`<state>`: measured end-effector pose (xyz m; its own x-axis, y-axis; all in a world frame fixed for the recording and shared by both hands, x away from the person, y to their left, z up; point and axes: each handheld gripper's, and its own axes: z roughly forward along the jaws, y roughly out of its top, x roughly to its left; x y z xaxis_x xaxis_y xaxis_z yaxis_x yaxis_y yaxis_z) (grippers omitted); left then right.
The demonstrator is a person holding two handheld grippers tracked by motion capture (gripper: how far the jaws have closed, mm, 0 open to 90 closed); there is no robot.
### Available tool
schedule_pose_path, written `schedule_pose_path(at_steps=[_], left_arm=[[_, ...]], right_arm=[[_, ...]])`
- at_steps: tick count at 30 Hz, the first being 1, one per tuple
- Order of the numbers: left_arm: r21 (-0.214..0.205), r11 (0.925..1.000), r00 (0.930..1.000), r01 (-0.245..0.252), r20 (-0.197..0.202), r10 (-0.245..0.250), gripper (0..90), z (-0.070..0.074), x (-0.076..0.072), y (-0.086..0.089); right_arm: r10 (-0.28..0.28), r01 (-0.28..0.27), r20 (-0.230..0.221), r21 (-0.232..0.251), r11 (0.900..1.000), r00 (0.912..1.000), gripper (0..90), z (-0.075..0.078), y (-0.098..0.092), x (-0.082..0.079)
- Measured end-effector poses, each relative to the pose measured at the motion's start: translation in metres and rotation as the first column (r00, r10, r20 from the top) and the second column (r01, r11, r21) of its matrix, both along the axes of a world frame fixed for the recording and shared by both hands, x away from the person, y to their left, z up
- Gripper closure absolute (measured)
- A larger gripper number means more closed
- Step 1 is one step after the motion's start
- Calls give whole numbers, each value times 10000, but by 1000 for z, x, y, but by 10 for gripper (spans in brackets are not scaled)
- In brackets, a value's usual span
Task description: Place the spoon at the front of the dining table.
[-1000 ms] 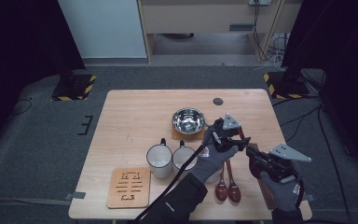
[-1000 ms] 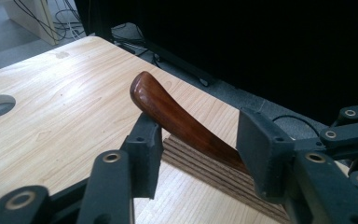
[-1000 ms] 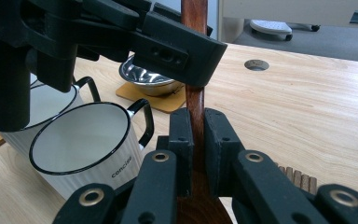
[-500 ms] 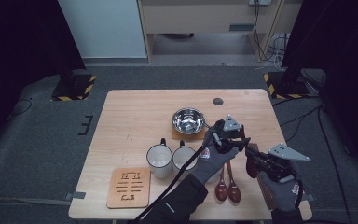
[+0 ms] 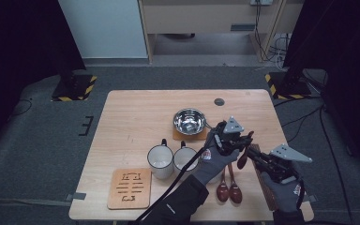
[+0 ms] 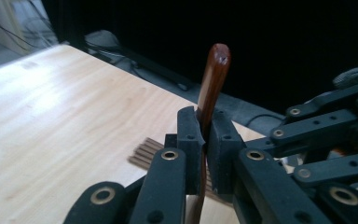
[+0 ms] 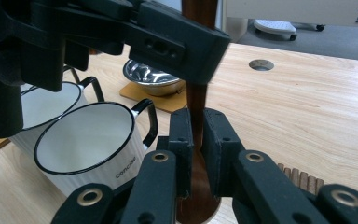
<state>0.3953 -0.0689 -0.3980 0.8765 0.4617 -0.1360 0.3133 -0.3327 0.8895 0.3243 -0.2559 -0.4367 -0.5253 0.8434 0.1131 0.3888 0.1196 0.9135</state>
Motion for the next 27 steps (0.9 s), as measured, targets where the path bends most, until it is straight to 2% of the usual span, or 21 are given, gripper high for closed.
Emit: schedule_pose_path(at_steps=[5, 6, 10, 15, 18, 20, 24, 27], left_arm=[[110, 9999, 9998, -47, 191, 45, 839, 3, 1, 1], [136, 9999, 9997, -51, 234, 48, 839, 5, 1, 1], [118, 9999, 9996, -72, 271, 69, 838, 6, 3, 2], [101, 9999, 9995, -119, 281, 116, 838, 9, 6, 3], [172, 9998, 9995, -118, 295, 113, 838, 11, 7, 4], [168, 9998, 9994, -133, 306, 128, 838, 13, 8, 5], [179, 9997, 9992, -183, 350, 177, 838, 17, 10, 8], [34, 9997, 9991, -238, 356, 237, 838, 22, 12, 11]], right_arm=[[-208, 206, 122, 186, 9996, 9997, 769, 0, -5, 0], [-365, 361, 211, 175, 9992, 9991, 726, 1, -7, 0], [-695, 692, 290, 115, 9975, 9972, 655, -2, -13, 2], [-1053, 1051, 189, 122, 9944, 9943, 589, -7, -19, 6], [-1372, 1371, 47, 75, 9905, 9905, 498, -13, -24, 10], [-1447, 1447, 12, 90, 9894, 9895, 486, -15, -24, 11], [-1728, 1726, -71, -191, 9848, 9849, 462, -22, -29, 15], [-1963, 1958, -175, -252, 9803, 9804, 423, -28, -34, 19]])
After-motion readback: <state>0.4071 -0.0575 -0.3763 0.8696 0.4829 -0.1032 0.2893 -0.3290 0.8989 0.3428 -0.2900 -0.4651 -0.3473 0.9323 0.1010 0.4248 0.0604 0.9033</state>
